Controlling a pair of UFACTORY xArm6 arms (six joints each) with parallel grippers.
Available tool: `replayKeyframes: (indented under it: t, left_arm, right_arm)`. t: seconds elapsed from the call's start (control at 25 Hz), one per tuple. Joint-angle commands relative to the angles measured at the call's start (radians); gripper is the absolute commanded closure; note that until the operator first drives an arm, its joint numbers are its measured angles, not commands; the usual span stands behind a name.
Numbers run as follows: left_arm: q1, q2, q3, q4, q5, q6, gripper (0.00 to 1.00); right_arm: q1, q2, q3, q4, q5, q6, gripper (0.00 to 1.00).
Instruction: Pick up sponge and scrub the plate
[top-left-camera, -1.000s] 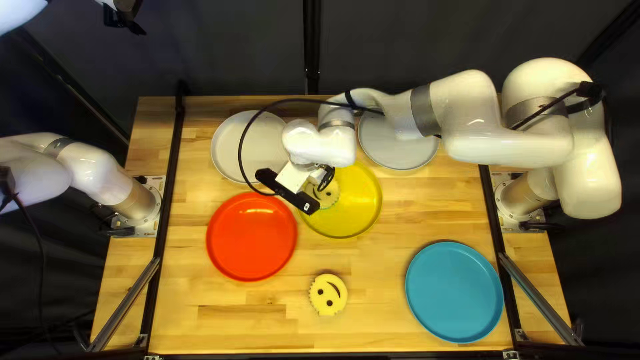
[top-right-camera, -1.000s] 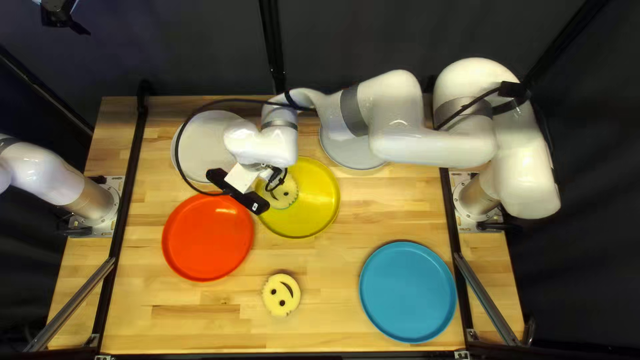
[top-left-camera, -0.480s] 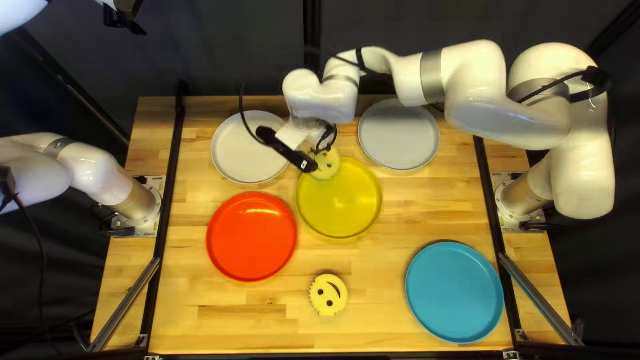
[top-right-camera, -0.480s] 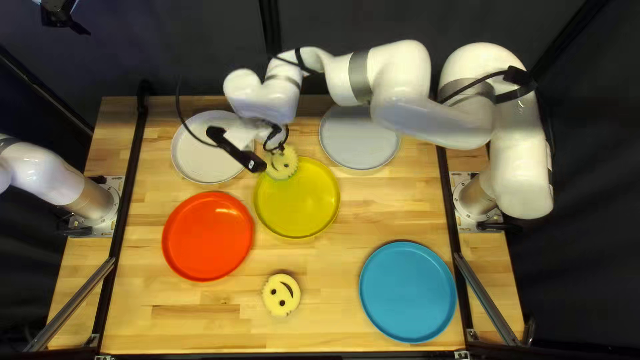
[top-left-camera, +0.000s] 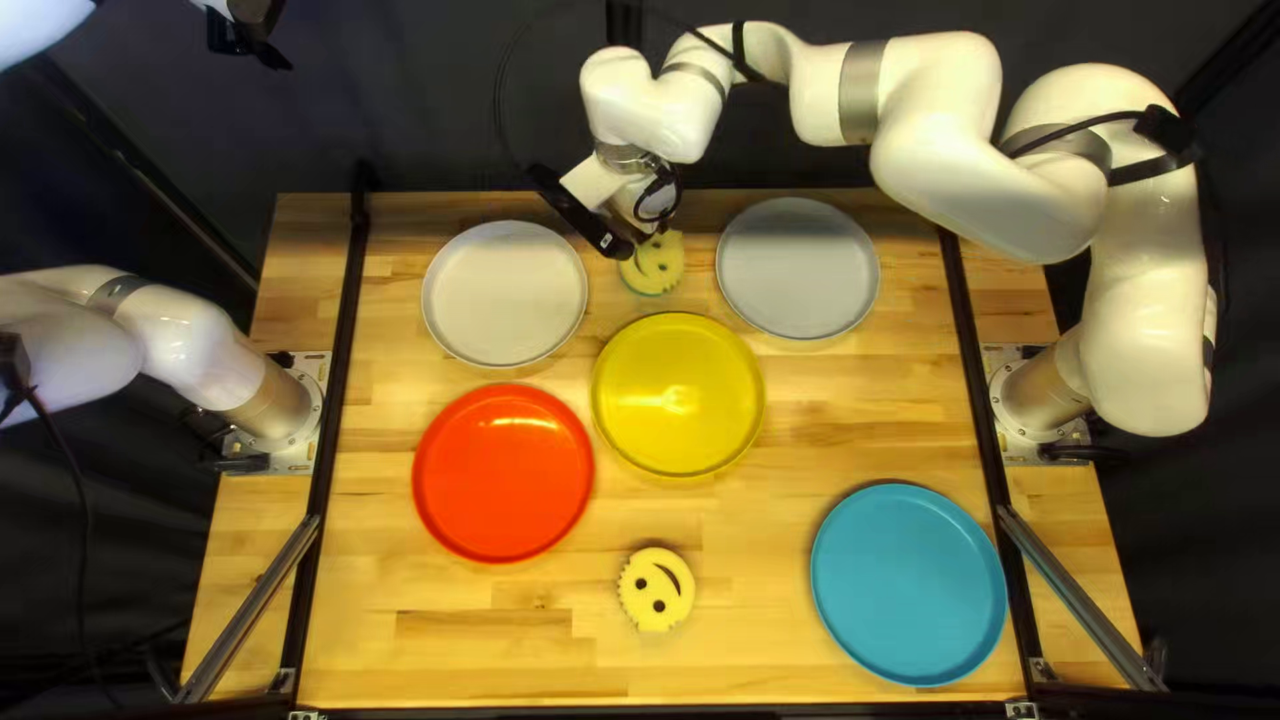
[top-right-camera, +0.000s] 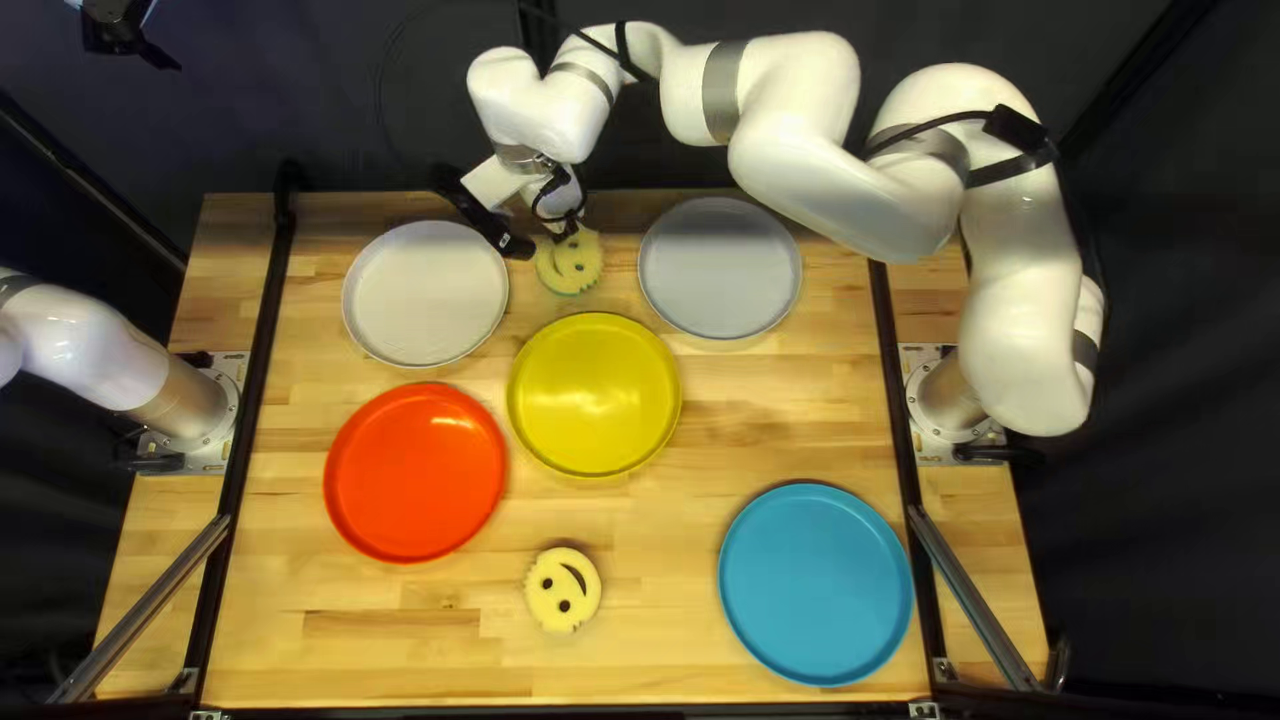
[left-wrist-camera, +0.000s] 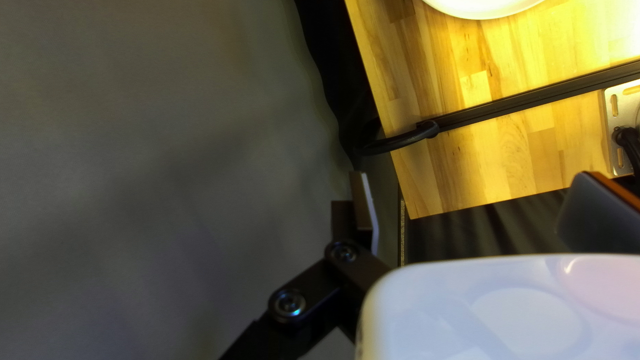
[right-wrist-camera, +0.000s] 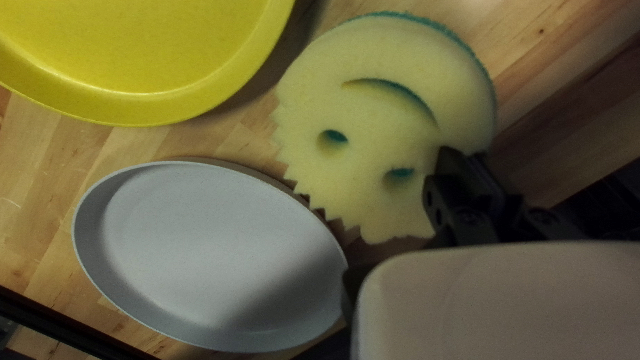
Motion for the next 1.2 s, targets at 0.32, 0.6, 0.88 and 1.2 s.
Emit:
replayKeyframes:
  t: [0.32,0.6,0.88,1.2]
  left_arm:
    - [0.0,0.0,0.0,0.0,0.0,0.0,0.0]
    - [0.0,0.0,0.0,0.0,0.0,0.0,0.0]
    - [0.0,0.0,0.0,0.0,0.0,0.0,0.0]
    - [0.0,0.0,0.0,0.0,0.0,0.0,0.0]
  right_arm:
    - [-0.029,0.012,0.001,-0.005,-0.011,0.011,0.0]
    - [-0.047,-0.118,0.199,0.035,-0.07,0.013,0.0]
    - [-0.093,-0.425,0.572,0.117,-0.113,-0.038,0.0]
    - [-0.158,-0.807,0.789,0.158,0.045,0.043,0.0]
